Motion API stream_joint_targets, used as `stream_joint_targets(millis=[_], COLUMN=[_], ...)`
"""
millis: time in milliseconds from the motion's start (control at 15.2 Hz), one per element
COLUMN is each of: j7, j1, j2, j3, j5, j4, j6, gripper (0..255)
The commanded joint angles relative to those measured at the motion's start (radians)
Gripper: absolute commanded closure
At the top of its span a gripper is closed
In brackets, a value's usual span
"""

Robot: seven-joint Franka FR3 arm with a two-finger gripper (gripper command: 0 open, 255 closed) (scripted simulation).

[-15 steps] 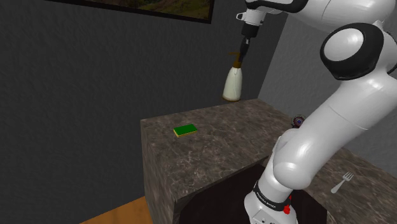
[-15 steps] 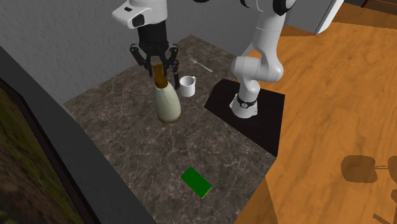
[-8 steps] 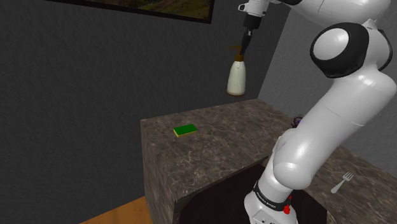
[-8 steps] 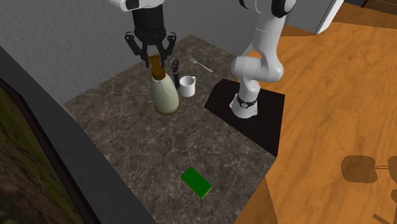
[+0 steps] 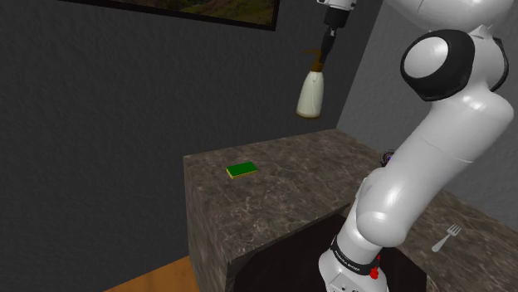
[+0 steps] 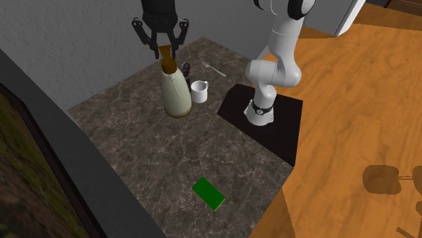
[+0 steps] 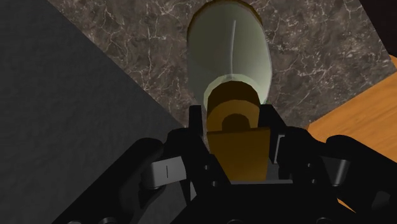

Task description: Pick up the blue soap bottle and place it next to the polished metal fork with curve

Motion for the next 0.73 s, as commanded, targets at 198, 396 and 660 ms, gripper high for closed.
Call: stream_joint_targets(millis=[198, 396, 660], j7=[0.015, 0.012, -0.008], j1=[-0.024, -0.053, -0.096], j2=[-0.19, -0.293, -0.415], j3=[0.054, 0.081, 0.108], j5=[-0.106, -0.155, -0.208], j4=[-0.137, -0.207, -0.278], j6=[-0.022, -0.043, -0.083], gripper=[255, 255, 255])
